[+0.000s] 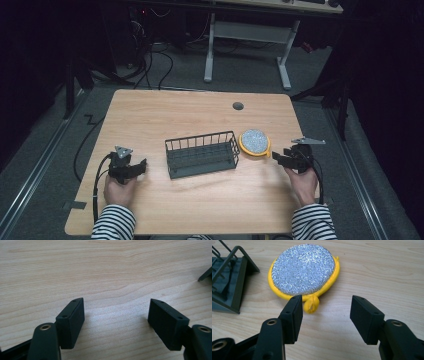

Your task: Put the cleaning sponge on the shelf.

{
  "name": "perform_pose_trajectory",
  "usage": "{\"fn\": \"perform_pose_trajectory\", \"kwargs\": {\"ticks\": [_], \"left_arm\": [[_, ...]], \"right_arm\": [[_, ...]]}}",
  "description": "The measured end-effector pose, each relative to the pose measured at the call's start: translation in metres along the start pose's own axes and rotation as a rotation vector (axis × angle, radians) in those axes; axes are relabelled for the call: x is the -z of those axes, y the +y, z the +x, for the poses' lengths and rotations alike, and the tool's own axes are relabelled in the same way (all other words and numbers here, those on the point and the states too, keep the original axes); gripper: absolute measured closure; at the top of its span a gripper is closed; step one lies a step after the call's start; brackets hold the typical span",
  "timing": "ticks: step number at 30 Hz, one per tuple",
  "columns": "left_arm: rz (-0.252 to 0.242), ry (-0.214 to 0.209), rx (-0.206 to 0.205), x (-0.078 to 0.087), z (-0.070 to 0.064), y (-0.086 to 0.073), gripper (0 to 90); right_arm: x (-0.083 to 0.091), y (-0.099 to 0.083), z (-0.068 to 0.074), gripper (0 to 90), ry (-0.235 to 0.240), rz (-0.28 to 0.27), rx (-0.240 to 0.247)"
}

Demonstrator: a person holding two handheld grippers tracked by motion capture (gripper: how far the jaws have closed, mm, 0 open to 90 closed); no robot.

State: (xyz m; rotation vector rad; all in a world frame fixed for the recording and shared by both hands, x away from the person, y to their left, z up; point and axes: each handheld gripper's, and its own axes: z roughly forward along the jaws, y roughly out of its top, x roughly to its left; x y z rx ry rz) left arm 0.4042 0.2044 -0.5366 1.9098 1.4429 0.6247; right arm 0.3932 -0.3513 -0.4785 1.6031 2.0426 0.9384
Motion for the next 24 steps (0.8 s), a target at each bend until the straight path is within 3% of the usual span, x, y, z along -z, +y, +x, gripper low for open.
{"fn": "perform_pose_trajectory", "kwargs": {"ticks": [7, 19, 24], "left_arm": [[0.0, 0.0, 0.0, 0.0, 0.0, 0.0, 29.9], [0.0, 0.0, 0.0, 0.0, 0.0, 0.0, 29.9], [0.0, 0.0, 0.001, 0.0, 0.0, 0.0, 29.9]], "right_arm": [[-0.012, 0.02, -0.001, 42.2, 0.034, 0.013, -0.029], [-0.042, 0.046, 0.0, 41.2, 0.031, 0.055, -0.06], [-0.059, 0.047, -0.004, 41.6, 0.028, 0.078, -0.111]]}}
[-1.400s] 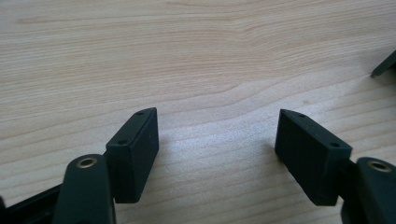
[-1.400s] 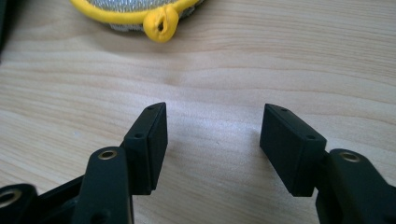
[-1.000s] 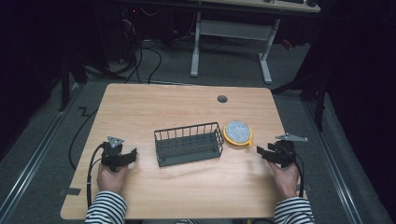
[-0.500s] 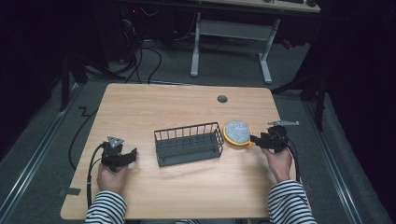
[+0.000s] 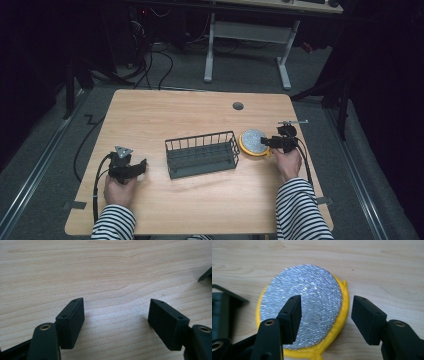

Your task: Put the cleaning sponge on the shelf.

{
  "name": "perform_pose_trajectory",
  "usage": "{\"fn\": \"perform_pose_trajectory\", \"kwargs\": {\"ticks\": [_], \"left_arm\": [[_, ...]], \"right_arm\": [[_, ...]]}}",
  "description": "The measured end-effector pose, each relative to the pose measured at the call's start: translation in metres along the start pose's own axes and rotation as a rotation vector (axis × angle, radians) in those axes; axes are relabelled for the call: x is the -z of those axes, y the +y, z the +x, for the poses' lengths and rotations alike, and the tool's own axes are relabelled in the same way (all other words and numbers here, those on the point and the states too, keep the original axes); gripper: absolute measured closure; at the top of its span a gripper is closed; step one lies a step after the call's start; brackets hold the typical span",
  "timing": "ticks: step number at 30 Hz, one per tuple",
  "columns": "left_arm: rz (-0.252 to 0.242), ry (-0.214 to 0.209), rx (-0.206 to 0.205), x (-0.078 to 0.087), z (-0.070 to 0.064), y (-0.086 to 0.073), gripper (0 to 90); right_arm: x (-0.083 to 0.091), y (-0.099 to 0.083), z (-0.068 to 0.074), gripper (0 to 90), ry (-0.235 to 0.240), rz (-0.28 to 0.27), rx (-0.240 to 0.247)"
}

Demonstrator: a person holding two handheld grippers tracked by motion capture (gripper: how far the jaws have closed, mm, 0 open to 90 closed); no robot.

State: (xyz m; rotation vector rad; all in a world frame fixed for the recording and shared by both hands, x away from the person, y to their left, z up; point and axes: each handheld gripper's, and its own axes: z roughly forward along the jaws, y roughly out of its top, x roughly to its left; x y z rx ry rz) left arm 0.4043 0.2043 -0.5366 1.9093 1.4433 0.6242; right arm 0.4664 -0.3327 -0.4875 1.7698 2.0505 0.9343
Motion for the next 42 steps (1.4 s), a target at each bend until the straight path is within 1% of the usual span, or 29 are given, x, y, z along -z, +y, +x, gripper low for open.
{"fn": "perform_pose_trajectory", "kwargs": {"ticks": [2, 4, 7, 8, 9, 10, 13, 16, 17, 19, 20, 23, 26, 29, 34, 36, 42], "left_arm": [[0.0, 0.0, 0.0, 0.0, 0.0, 0.0, 29.8], [0.0, 0.0, 0.0, 0.0, 0.0, 0.0, 29.8], [0.0, 0.0, 0.0, 0.0, 0.0, 0.0, 29.8], [0.0, 0.0, 0.0, 0.0, 0.0, 0.0, 29.8], [0.0, 0.0, -0.001, 0.0, 0.0, 0.0, 29.8], [-0.001, 0.001, -0.001, 0.0, 0.0, 0.0, 29.7], [-0.001, 0.001, -0.001, 0.0, 0.0, 0.0, 29.7], [0.0, 0.0, -0.001, 0.0, 0.0, 0.0, 29.7], [0.0, 0.0, -0.001, 0.0, 0.0, 0.0, 29.7], [0.0, 0.0, -0.002, 0.0, 0.0, 0.0, 29.7], [0.0, 0.0, -0.002, 0.0, 0.0, 0.0, 29.7], [0.0, 0.0, -0.001, 0.0, 0.0, 0.0, 29.7], [0.0, 0.0, -0.002, 0.0, 0.0, 0.0, 29.7], [0.0, 0.0, -0.001, 0.0, 0.0, 0.0, 29.6], [0.0, 0.0, -0.002, 0.0, 0.0, 0.0, 29.6], [0.0, 0.0, -0.002, 0.0, 0.0, 0.0, 29.6], [0.0, 0.0, -0.002, 0.0, 0.0, 0.0, 29.5]], "right_arm": [[-0.007, -0.002, -0.004, 41.5, -0.005, 0.019, -0.027], [-0.011, -0.003, -0.007, 41.4, 0.003, 0.025, -0.046], [-0.013, -0.004, -0.008, 42.2, 0.012, 0.027, -0.056], [-0.014, -0.004, -0.009, 43.4, 0.016, 0.038, -0.059], [-0.015, -0.004, -0.01, 45.4, 0.024, 0.042, -0.063], [-0.016, -0.005, -0.011, 49.6, 0.041, 0.046, -0.062], [-0.018, -0.006, -0.012, 54.2, 0.059, 0.051, -0.064], [-0.019, -0.007, -0.015, 62.6, 0.1, 0.058, -0.087], [-0.02, -0.008, -0.015, 65.1, 0.108, 0.06, -0.089], [-0.019, -0.007, -0.014, 71.2, 0.102, 0.062, -0.072], [-0.019, -0.006, -0.011, 74.2, 0.09, 0.063, -0.046], [-0.018, -0.005, -0.006, 77.4, 0.07, 0.061, -0.016], [-0.017, -0.006, -0.006, 78.5, 0.076, 0.055, -0.013], [-0.014, -0.005, -0.005, 79.0, 0.08, 0.052, 0.001], [-0.008, -0.004, -0.005, 79.3, 0.089, 0.028, 0.014], [-0.003, -0.003, -0.007, 79.5, 0.087, 0.016, 0.014], [0.013, 0.0, -0.008, 79.4, 0.083, -0.028, 0.04]]}}
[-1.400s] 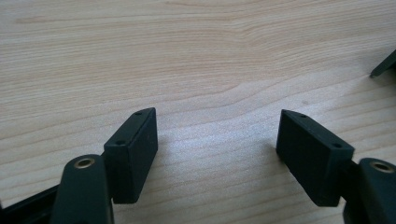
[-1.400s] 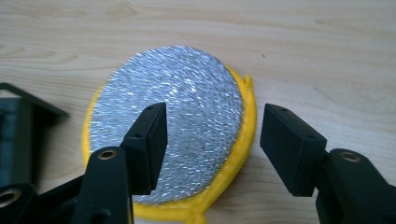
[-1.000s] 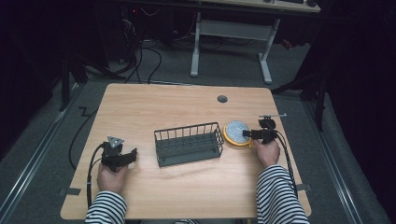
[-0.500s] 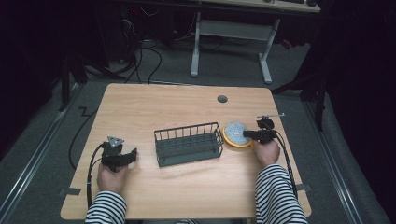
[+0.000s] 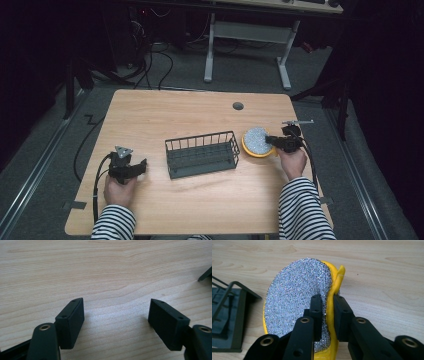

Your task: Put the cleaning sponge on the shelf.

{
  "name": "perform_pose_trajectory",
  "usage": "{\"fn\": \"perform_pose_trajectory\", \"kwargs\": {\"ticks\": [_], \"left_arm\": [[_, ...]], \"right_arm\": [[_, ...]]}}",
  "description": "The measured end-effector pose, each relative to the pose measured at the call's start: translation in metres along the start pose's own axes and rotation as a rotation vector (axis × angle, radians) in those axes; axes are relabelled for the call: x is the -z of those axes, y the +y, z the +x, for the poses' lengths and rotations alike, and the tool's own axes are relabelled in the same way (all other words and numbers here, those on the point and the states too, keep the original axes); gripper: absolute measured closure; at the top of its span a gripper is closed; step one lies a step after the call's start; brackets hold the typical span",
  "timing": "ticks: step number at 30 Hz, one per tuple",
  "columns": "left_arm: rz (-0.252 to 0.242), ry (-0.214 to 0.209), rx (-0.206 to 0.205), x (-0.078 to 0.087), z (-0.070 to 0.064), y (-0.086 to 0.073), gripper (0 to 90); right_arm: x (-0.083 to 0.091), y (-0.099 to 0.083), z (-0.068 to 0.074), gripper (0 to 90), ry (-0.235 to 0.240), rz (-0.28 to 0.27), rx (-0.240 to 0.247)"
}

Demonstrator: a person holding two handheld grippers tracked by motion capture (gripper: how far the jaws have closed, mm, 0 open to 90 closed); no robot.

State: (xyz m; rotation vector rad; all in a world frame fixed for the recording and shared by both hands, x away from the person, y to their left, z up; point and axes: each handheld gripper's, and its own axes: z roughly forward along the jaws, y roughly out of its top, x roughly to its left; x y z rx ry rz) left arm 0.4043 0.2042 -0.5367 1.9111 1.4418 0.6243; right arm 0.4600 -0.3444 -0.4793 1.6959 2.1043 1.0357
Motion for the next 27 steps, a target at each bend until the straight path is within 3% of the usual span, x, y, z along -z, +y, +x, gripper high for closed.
{"fn": "perform_pose_trajectory", "kwargs": {"ticks": [12, 27], "left_arm": [[0.001, -0.001, -0.001, 0.0, 0.0, 0.0, 29.1], [0.002, -0.004, -0.003, 0.0, 0.0, 0.0, 28.7]], "right_arm": [[0.025, 0.003, 0.011, 79.5, 0.011, -0.042, 0.075], [0.058, 0.004, 0.021, 79.5, 0.042, -0.091, 0.124]]}}
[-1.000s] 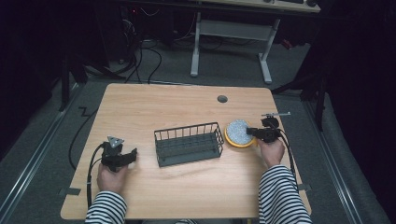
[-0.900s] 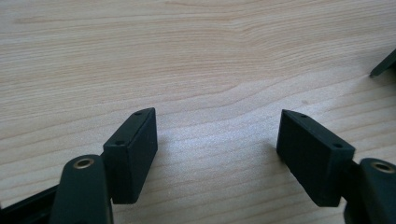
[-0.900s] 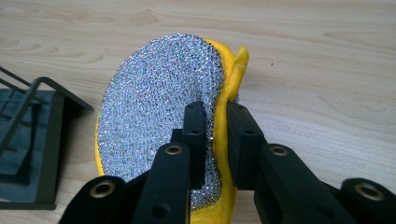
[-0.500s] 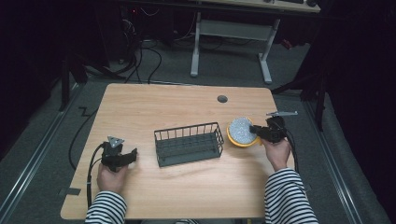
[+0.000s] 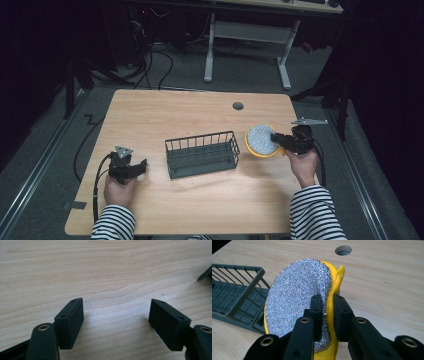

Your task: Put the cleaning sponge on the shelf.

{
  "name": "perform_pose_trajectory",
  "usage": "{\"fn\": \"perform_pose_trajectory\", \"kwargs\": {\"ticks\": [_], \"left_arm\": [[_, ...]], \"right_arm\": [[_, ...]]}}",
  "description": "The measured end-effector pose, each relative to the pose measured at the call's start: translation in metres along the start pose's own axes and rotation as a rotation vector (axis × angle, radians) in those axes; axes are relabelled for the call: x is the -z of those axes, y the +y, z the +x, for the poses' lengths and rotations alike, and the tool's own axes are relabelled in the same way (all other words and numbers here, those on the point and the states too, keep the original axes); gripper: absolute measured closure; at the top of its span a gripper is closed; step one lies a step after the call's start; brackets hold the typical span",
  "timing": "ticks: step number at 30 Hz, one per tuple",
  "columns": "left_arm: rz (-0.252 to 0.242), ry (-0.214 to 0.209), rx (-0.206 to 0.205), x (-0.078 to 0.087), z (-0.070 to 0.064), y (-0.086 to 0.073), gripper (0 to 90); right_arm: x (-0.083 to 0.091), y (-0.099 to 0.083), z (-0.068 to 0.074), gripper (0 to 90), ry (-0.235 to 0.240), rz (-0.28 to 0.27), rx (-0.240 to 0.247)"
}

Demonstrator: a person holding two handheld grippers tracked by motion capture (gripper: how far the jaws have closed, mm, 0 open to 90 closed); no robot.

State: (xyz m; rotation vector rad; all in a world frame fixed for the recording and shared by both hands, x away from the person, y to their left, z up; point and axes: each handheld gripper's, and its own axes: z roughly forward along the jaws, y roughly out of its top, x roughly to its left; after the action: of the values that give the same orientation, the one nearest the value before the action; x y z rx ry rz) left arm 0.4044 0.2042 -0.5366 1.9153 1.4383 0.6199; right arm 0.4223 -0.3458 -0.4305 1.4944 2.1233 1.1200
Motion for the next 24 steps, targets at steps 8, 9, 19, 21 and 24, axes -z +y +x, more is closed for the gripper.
{"fn": "perform_pose_trajectory", "kwargs": {"ticks": [8, 9, 19, 21, 24], "left_arm": [[-0.001, -0.004, -0.005, 0.0, 0.0, 0.0, 28.4], [-0.001, -0.004, -0.005, 0.0, 0.0, 0.0, 28.4], [-0.002, -0.01, -0.01, 0.0, -0.001, 0.0, 28.4], [-0.002, -0.01, -0.01, 0.0, -0.001, 0.0, 28.4], [-0.001, -0.01, -0.01, 0.0, -0.001, 0.0, 28.4]], "right_arm": [[0.019, 0.013, 0.017, 79.4, 0.046, -0.046, 0.047], [0.02, 0.014, 0.02, 79.4, 0.049, -0.046, 0.054], [0.02, 0.031, 0.041, 79.4, 0.095, -0.068, 0.094], [0.018, 0.035, 0.045, 79.4, 0.11, -0.074, 0.094], [0.016, 0.04, 0.051, 79.4, 0.123, -0.077, 0.104]]}}
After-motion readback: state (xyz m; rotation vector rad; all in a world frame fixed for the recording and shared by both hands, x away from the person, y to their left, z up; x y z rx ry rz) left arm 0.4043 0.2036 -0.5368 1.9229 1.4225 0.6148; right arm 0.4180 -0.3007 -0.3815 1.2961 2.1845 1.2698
